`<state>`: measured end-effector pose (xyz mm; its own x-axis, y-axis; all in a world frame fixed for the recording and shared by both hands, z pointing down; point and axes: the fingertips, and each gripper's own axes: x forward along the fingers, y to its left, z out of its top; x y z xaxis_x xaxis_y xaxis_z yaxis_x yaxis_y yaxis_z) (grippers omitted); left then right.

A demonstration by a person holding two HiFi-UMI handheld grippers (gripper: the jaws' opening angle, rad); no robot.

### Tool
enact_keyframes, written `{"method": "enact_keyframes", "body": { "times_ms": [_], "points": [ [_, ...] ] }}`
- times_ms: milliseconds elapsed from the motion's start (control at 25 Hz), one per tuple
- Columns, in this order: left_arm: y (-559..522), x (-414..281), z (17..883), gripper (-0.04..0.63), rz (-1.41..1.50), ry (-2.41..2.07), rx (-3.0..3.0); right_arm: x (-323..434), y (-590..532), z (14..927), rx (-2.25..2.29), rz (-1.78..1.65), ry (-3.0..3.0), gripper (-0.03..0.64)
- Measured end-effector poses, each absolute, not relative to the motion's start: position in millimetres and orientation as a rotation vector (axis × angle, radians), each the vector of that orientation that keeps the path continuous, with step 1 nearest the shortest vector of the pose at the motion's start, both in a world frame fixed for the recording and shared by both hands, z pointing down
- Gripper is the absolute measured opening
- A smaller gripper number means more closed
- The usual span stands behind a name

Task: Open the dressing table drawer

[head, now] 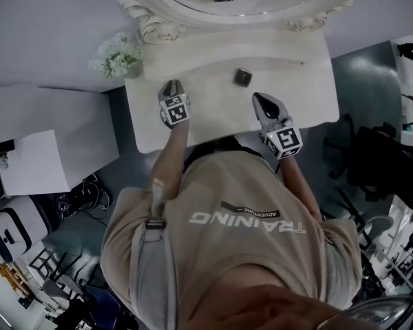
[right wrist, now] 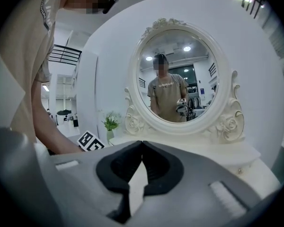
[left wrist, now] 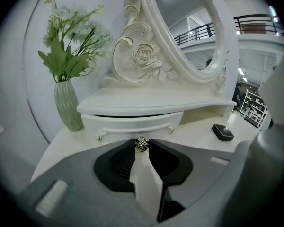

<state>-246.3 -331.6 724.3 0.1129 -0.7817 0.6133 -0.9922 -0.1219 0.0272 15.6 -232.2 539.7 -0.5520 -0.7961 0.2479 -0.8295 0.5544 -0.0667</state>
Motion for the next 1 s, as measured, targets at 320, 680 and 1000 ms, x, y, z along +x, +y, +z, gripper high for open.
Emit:
{"method": "enact_keyframes", "body": {
  "times_ms": [320, 680, 1000],
  "points": [
    [-304.2, -241.7, 724.1, 0.098, 0.678, -1.703, 1.970, 14.9, -234.7, 536.0, 1.351, 0.248, -2.619, 0.004],
    [-290.8, -240.5, 725.1, 0.100, 0.693, -1.700, 1.950, 8.3, -234.5, 542.4, 1.263, 0.284, -2.642, 0.005],
    [-275.7, -242.8, 705.5, 0.124, 0.673, -1.724, 1.988, -11.9, -243.6, 538.4, 1.148, 0.272, -2.695, 0.004]
  ]
}}
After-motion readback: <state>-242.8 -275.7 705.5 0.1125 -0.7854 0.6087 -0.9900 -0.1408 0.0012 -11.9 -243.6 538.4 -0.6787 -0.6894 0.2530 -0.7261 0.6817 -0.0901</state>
